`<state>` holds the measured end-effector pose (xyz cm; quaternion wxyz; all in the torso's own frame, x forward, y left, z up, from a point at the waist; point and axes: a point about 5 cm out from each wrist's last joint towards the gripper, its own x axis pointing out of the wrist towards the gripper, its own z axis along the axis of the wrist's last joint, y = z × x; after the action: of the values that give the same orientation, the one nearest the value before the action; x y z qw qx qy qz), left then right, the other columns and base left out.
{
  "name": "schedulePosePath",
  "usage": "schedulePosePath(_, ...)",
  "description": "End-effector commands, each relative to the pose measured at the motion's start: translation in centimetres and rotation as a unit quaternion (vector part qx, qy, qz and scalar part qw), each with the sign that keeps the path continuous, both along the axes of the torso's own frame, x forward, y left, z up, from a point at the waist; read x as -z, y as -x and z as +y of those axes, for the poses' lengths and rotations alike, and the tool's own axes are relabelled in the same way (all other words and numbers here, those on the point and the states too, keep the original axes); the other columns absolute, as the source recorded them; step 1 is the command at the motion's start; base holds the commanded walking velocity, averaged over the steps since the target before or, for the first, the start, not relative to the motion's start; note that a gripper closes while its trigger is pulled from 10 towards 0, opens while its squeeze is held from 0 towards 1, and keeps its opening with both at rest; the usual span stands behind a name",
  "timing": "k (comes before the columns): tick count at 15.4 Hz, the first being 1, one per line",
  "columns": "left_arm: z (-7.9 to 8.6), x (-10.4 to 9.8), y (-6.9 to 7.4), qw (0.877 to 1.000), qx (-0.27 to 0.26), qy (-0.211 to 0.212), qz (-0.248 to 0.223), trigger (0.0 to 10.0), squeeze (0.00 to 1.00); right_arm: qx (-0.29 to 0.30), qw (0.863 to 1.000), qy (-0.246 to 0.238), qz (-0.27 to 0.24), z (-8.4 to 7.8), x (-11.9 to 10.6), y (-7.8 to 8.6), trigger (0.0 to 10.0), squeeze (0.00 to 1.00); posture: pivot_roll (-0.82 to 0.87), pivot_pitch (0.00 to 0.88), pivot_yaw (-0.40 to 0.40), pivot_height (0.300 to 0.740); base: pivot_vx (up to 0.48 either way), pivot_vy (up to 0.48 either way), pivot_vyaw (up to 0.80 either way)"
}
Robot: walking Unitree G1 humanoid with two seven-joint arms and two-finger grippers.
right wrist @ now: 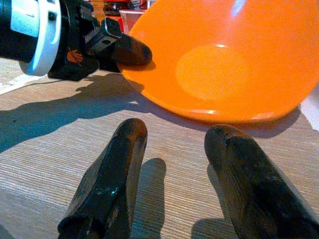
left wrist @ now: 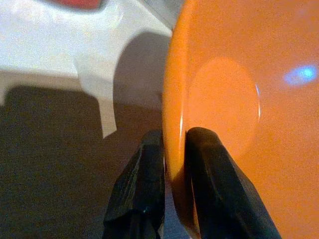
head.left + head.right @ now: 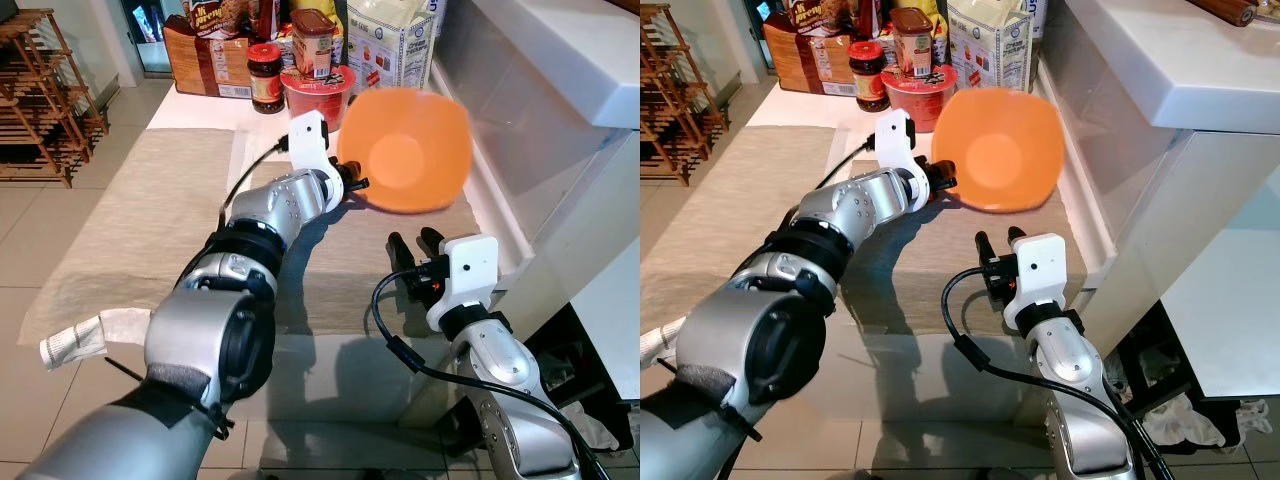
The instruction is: Setting the table
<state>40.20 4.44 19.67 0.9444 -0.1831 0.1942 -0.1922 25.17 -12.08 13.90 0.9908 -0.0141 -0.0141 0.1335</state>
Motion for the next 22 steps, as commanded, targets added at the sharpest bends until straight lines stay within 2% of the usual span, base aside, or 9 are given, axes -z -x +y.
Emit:
schedulePosePath(1,0.0,-1.0,-0.1,0.999,0.007,-0.022,-0.044,0.0,0.0,0.001,1.0,0.002,0.004,-0.1,0.0,0.1,10.0,0.0,-0.11,0.018,0.011,0.736,0.0,0.0,0.0)
schedulePosePath(3,-0.2,-1.6,0.2,0.994,0.016,-0.03,-0.105,0.0,0.0,0.001,1.0,0.001,0.006,0.0,0.1,0.1,10.0,0.0,-0.11,0.021,0.01,0.736,0.0,0.0,0.0)
schedulePosePath(5,0.6,-1.1,0.7,0.991,0.013,-0.028,-0.13,0.0,0.0,0.002,1.0,0.0,0.007,-0.1,0.1,0.1,10.0,0.0,-0.11,0.025,0.009,0.736,0.0,0.0,0.0)
schedulePosePath(8,1.6,-0.2,1.5,0.989,0.01,-0.018,-0.145,0.0,0.0,0.0,1.0,-0.001,0.011,-0.1,0.3,0.1,10.0,0.0,-0.1,0.029,0.006,0.736,0.0,0.0,0.0)
schedulePosePath(10,2.2,0.3,2.3,0.984,0.006,-0.04,-0.175,0.0,0.0,-0.001,1.0,-0.001,0.013,-0.1,0.4,0.1,10.0,0.0,-0.1,0.028,0.002,0.736,0.0,0.0,0.0)
schedulePosePath(12,2.7,0.5,3.0,0.975,0.001,-0.063,-0.215,0.0,0.0,-0.002,1.0,-0.002,0.014,-0.1,0.4,0.0,10.0,0.0,-0.09,0.025,-0.001,0.736,0.0,0.0,0.0)
schedulePosePath(15,5.0,0.4,5.2,0.955,-0.022,-0.089,-0.282,0.0,0.0,0.037,0.999,-0.031,0.011,-1.3,0.3,-0.2,10.0,0.0,-0.09,0.023,-0.004,0.736,0.0,0.0,0.0)
schedulePosePath(17,5.9,0.5,6.1,0.95,-0.032,-0.101,-0.293,0.0,0.0,0.046,0.998,-0.033,0.007,-1.6,0.3,-0.2,10.0,0.0,-0.08,0.02,-0.008,0.736,0.0,0.0,0.0)
schedulePosePath(22,6.7,0.3,6.7,0.947,-0.058,-0.107,-0.299,0.0,0.0,0.036,0.999,-0.033,0.014,-1.4,0.6,-0.2,10.0,0.0,-0.06,0.013,-0.026,0.736,-0.057,0.0,0.0)
